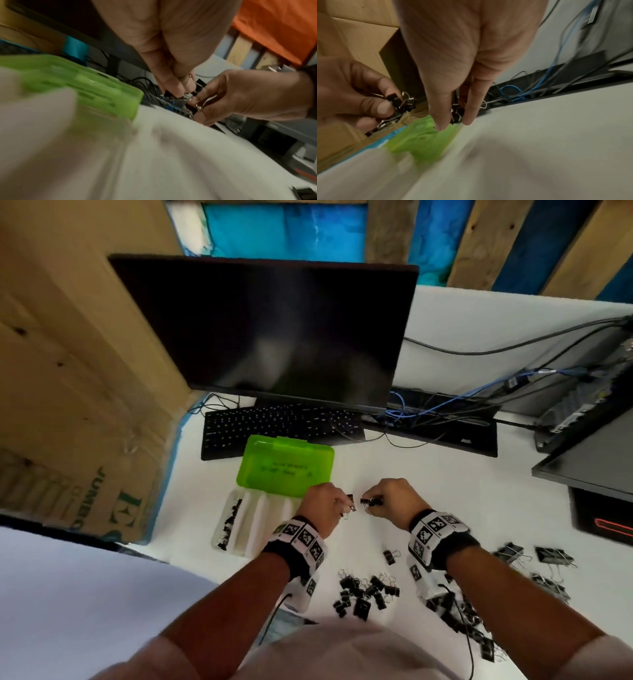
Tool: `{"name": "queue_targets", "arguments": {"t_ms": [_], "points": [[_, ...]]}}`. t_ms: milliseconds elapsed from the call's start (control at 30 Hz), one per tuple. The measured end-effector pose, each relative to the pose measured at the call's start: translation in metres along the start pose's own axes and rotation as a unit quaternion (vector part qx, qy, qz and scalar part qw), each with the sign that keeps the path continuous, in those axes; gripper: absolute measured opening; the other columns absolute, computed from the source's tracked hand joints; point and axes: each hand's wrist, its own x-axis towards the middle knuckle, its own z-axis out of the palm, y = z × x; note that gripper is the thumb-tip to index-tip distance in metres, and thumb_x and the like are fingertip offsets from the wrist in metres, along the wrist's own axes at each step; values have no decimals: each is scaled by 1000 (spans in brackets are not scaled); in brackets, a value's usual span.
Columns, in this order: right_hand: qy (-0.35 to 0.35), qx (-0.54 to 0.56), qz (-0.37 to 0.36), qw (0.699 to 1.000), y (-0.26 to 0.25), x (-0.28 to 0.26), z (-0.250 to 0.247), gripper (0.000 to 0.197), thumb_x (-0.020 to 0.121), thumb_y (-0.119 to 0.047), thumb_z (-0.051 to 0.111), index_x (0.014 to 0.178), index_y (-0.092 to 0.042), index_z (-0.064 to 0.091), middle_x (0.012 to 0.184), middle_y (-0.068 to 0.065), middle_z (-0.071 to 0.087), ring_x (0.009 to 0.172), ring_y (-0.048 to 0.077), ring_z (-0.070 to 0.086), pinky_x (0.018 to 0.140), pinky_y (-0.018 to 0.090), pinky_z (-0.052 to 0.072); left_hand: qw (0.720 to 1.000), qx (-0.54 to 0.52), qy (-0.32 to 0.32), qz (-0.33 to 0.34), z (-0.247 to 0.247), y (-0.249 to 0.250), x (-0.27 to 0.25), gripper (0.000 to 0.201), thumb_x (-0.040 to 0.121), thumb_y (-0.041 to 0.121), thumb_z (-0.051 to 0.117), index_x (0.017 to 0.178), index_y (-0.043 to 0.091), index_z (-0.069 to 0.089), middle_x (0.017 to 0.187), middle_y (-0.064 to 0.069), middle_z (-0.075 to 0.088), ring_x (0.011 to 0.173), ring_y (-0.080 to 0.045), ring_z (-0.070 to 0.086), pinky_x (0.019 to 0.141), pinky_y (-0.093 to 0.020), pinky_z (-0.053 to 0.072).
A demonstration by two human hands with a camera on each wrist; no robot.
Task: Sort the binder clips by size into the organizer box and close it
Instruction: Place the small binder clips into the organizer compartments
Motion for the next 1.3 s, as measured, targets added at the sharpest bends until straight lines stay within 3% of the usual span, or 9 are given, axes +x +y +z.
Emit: {"name": "queue_targets", "arguments": {"t_ms": [233,333,400,533,633,833,1000,1133,1300], "points": [[-21,-15,-119,993,-106,66,35,32,77,-19,72,109,-20,70,103,8,66,97,25,60,87,30,46,976,-40,190,-94,-96,-72,-44,14,76,0,67,75,12,74,82,-9,71,73,-22,66,72,-31,56],[-53,-36,-158,985,-151,88,56,33,79,-20,71,112,-20,68,106,7,63,100,24,58,89,30,46,958,-23,240,-154,-122,-104,-62,11,76,4,68,73,12,74,76,-3,70,66,-19,65,61,-13,51],[-68,-54,-182,980,-175,103,68,33,79,-19,70,112,-19,68,108,8,63,102,26,58,90,33,47,950,-22,257,-177,-130,-122,-71,11,77,6,69,72,14,74,79,-6,72,69,-22,67,66,-22,55],[-102,-109,-224,963,-209,124,86,34,82,-12,65,116,-15,66,115,11,59,109,28,55,95,32,43,952,15,222,-212,-130,-146,-77,9,82,10,66,79,12,74,87,-11,72,77,-26,67,70,-20,47],[-137,-172,-252,942,-223,129,96,34,86,-9,58,119,-14,63,115,13,55,109,31,54,94,35,43,956,10,193,-222,-124,-154,-76,14,83,6,61,82,11,73,87,-11,72,72,-24,66,63,-23,49],[-187,-255,-282,906,-228,128,108,33,90,-3,46,115,-15,63,114,10,51,110,31,50,89,40,45,970,39,147,-191,-118,-160,-74,16,84,9,59,93,14,71,99,-10,68,85,-26,64,76,-30,51],[-202,-275,-302,890,-231,126,112,32,90,-2,45,114,-14,63,113,9,54,109,29,49,85,37,42,970,24,159,-182,-119,-161,-79,16,83,8,56,96,14,61,97,-7,69,83,-26,65,73,-34,54],[-222,-226,-295,901,-231,128,116,32,85,1,55,112,-13,64,106,9,57,101,28,57,82,32,45,969,19,183,-166,-121,-162,-80,23,78,3,60,96,11,49,91,-2,59,81,-26,59,69,-37,51],[-207,-102,-237,944,-231,128,116,32,77,-6,71,107,-17,66,107,4,57,97,21,58,85,31,48,971,9,173,-165,-124,-167,-79,33,79,9,62,109,11,47,104,-1,54,82,-20,56,72,-32,49]]}}
